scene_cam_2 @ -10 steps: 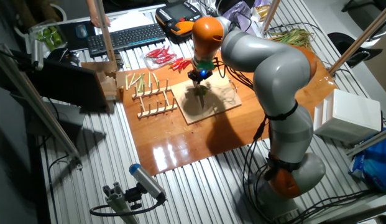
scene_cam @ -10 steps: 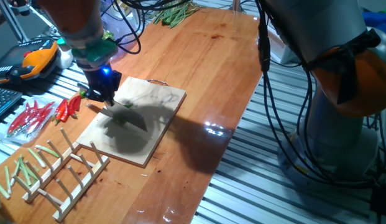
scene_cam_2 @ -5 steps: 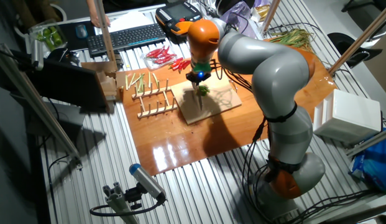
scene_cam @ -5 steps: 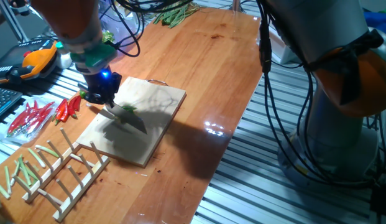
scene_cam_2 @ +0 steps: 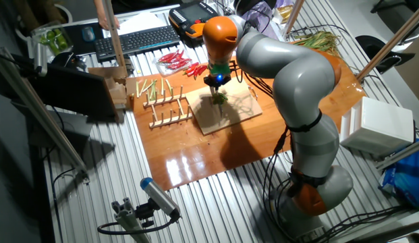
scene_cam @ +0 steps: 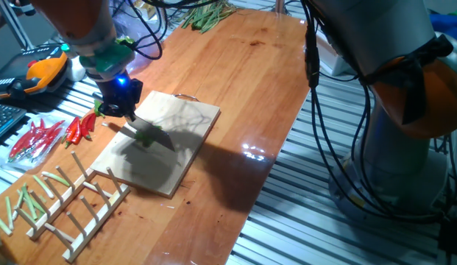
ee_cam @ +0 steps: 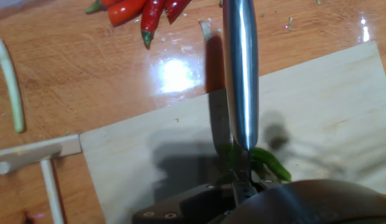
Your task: Chop the chili peppers
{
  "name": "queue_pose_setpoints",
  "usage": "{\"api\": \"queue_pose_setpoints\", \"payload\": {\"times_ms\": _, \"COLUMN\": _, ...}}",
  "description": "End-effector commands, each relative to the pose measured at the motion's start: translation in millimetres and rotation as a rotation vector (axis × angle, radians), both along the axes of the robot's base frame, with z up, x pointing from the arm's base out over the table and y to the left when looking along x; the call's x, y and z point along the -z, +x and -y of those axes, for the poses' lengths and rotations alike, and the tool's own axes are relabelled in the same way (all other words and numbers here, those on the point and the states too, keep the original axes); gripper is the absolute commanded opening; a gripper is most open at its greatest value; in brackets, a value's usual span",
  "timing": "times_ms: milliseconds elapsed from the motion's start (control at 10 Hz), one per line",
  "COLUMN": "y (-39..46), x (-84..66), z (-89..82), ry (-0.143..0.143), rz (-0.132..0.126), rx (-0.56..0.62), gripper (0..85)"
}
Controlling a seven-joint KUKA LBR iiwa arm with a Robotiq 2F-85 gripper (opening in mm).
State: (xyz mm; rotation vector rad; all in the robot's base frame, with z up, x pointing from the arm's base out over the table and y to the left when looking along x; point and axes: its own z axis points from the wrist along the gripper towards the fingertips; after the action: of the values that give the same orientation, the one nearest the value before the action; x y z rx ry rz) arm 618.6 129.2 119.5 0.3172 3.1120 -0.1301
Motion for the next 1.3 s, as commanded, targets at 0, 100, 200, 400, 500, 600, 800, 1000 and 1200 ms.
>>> {"api": "queue_pose_setpoints", "payload": {"times_ms": 0, "y": 0.0, "x": 1.6, "z": 0.8, "ry": 0.001, "rz": 0.0, "rx": 0.005, "gripper": 0.0}}
{"api": "queue_pose_setpoints", "payload": {"times_ms": 100, "y": 0.1, "x": 2.7, "z": 0.6, "ry": 0.004, "rz": -0.001, "rx": 0.014, "gripper": 0.0}}
{"api": "queue_pose_setpoints", "payload": {"times_ms": 200, "y": 0.3, "x": 3.8, "z": 0.3, "ry": 0.004, "rz": -0.002, "rx": 0.021, "gripper": 0.0}}
{"api": "queue_pose_setpoints", "payload": {"times_ms": 400, "y": -0.3, "x": 12.7, "z": 3.1, "ry": 0.009, "rz": 0.007, "rx": 0.032, "gripper": 0.0}}
{"api": "queue_pose_setpoints", "payload": {"times_ms": 500, "y": -1.2, "x": 19.7, "z": 3.3, "ry": 0.012, "rz": 0.021, "rx": 0.036, "gripper": 0.0}}
{"api": "queue_pose_setpoints", "payload": {"times_ms": 600, "y": -2.4, "x": 26.1, "z": 2.5, "ry": 0.011, "rz": 0.032, "rx": 0.041, "gripper": 0.0}}
{"api": "queue_pose_setpoints", "payload": {"times_ms": 800, "y": -4.7, "x": 33.9, "z": 3.0, "ry": 0.022, "rz": 0.043, "rx": 0.045, "gripper": 0.0}}
{"api": "queue_pose_setpoints", "payload": {"times_ms": 1000, "y": -6.3, "x": 36.7, "z": 1.8, "ry": 0.035, "rz": 0.045, "rx": 0.051, "gripper": 0.0}}
{"api": "queue_pose_setpoints", "payload": {"times_ms": 1200, "y": -7.3, "x": 26.8, "z": -3.9, "ry": 0.061, "rz": 0.017, "rx": 0.064, "gripper": 0.0}}
